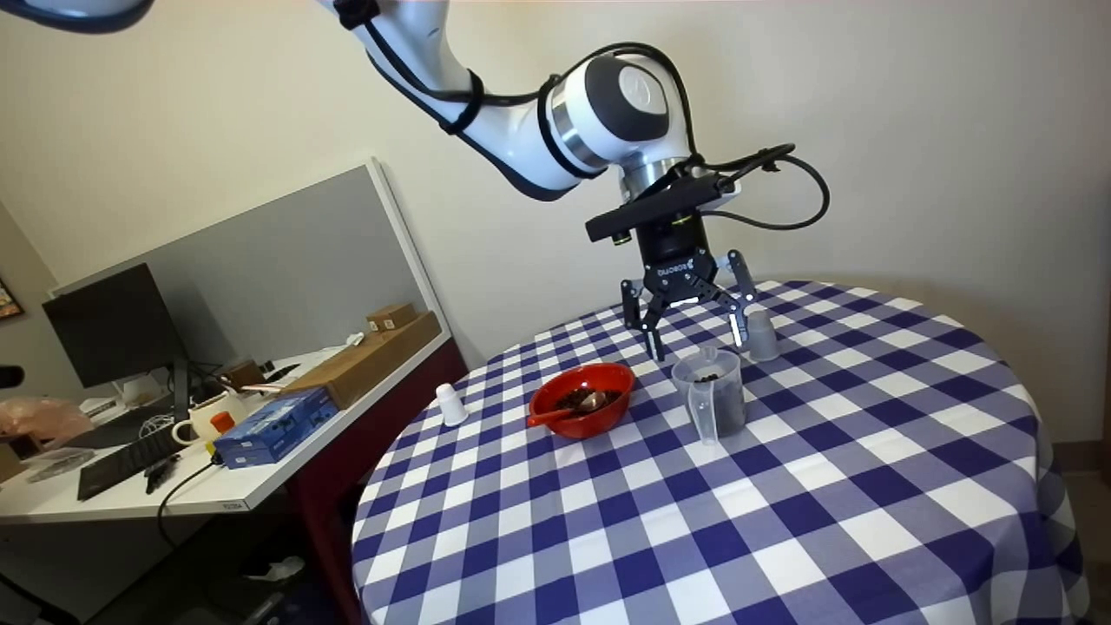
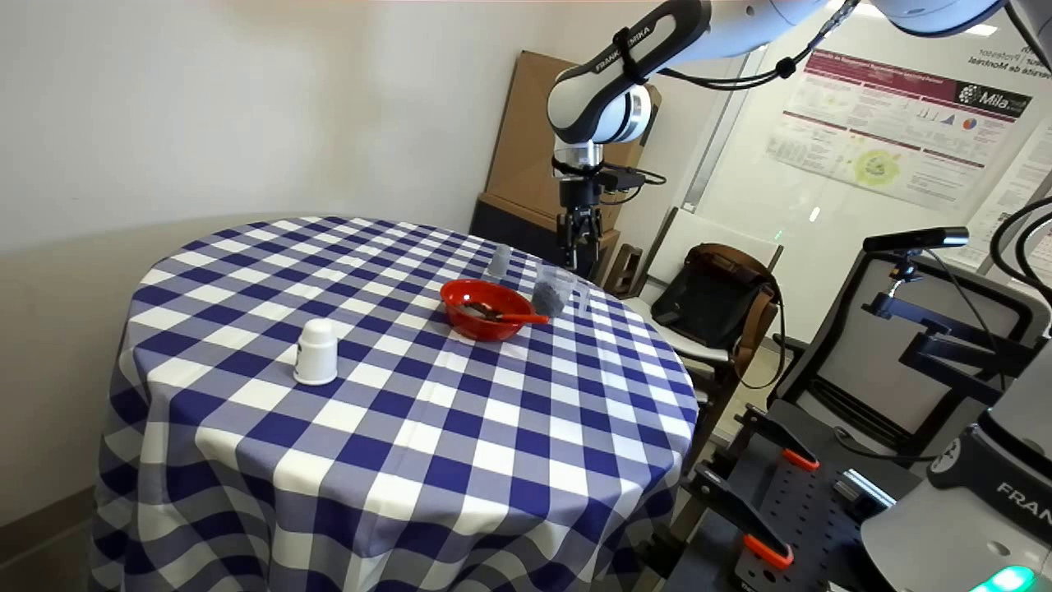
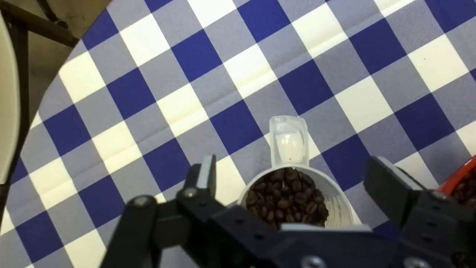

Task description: Pick up the plastic cup from the table, pour some of its contents in the orange bowl and put the cup back on the table.

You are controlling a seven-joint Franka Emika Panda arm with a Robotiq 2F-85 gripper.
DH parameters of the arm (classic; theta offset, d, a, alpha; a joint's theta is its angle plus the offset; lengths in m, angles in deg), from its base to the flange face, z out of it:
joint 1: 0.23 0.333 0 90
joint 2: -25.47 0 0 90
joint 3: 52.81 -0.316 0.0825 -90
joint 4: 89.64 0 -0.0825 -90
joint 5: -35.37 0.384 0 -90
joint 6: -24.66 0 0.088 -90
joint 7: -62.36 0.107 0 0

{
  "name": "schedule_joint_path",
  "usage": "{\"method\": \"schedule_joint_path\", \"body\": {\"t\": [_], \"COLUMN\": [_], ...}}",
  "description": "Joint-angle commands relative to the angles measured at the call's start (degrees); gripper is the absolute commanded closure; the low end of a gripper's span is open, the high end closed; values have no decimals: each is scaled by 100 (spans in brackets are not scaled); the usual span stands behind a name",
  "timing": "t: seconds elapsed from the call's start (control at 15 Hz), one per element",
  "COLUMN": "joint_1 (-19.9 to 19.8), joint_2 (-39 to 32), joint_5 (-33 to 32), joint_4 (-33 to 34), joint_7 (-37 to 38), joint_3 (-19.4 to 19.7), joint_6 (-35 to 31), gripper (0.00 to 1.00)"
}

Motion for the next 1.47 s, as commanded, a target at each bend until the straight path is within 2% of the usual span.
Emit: {"method": "schedule_joint_path", "body": {"t": [0.0,0.47,0.53,0.6,0.73,1.27,1.4], "joint_1": [23,9,17,19,35,60,63], "joint_2": [-212,-355,-354,-349,-344,-333,-324], "joint_5": [-52,-120,-148,-168,-230,-369,-375], "joint_4": [179,172,150,137,116,39,26], "joint_7": [-162,-162,-143,-157,-151,-252,-263], "joint_3": [13,57,75,80,90,65,63], "joint_6": [208,248,207,187,144,-26,-37], "gripper": [0,0,4,28,31,91,88]}}
